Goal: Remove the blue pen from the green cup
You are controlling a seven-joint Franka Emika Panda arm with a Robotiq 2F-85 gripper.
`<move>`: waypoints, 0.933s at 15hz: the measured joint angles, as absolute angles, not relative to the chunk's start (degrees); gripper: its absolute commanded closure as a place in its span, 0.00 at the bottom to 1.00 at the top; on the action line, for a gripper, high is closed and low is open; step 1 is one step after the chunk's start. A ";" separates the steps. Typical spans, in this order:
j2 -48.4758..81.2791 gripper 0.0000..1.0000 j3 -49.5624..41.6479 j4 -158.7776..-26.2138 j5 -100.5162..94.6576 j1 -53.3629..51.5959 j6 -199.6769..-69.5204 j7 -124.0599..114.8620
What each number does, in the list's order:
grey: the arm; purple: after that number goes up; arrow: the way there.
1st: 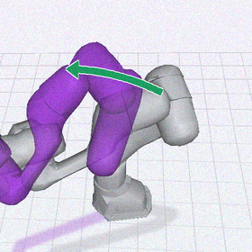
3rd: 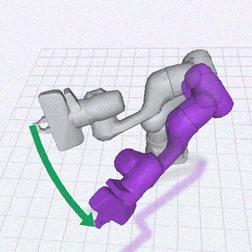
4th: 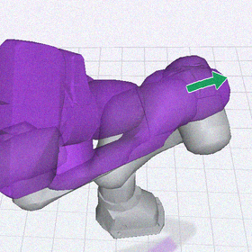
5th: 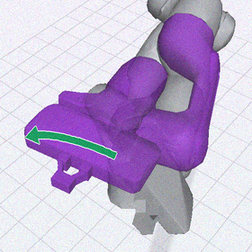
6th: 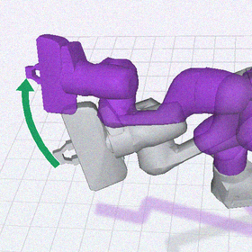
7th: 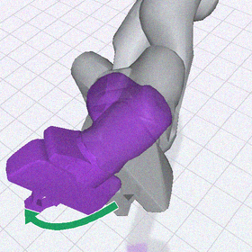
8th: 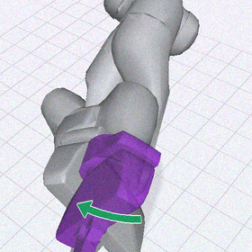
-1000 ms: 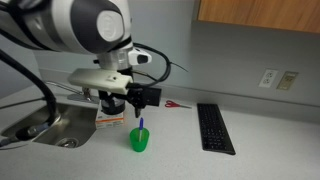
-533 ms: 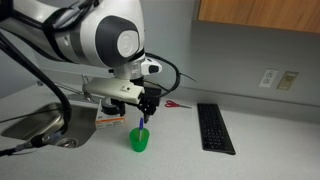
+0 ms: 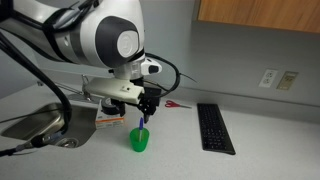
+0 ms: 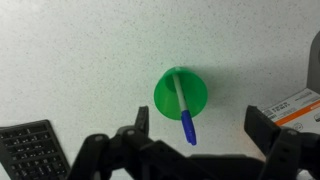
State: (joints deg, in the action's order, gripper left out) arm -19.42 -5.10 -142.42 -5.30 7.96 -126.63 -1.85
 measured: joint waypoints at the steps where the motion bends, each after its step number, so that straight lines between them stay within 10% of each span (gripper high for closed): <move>1: -19.17 0.00 -5.13 -142.47 -5.27 7.96 -126.98 -1.89; 14: -6.33 0.00 -4.63 -142.52 -6.78 7.96 -147.53 -7.29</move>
State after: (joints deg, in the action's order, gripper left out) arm -6.33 -4.63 -142.52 -6.78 7.96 -147.53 -7.29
